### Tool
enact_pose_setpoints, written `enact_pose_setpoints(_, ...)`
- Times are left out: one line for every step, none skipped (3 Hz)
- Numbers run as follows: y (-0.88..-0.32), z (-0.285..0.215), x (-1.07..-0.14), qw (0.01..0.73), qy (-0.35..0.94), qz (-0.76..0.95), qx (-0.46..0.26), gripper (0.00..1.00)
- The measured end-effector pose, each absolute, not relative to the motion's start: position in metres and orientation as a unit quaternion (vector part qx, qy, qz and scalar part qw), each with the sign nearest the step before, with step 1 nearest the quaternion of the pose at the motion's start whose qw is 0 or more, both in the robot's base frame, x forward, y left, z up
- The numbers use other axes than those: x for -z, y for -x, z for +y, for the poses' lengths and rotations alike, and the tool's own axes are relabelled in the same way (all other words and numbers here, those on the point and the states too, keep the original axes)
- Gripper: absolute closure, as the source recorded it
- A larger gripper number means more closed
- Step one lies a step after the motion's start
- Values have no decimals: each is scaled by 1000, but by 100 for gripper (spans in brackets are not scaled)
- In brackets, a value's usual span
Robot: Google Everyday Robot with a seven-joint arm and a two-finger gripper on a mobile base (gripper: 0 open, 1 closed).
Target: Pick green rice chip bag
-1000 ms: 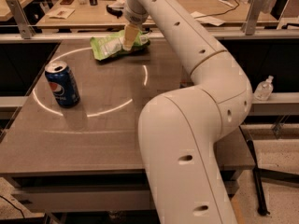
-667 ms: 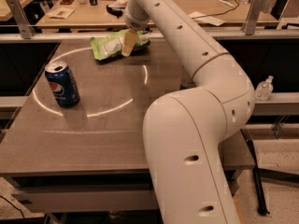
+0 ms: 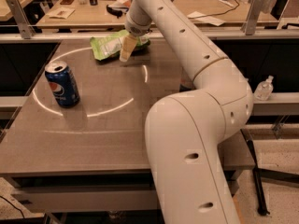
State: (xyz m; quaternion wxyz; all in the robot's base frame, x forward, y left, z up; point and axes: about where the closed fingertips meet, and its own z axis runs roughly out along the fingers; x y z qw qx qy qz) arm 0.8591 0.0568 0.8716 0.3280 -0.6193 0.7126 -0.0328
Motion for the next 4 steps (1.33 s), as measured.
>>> enact_pose_setpoints(-860,53,-869,328,605,725,19,0)
enact_pose_setpoints(-856,47,-864,329,569,753,-21,0)
enact_pose_setpoints(-854,46,-860,334,522,782,-68,0)
enact_pose_setpoints(-854,43,-860,335,492,798,-88,18)
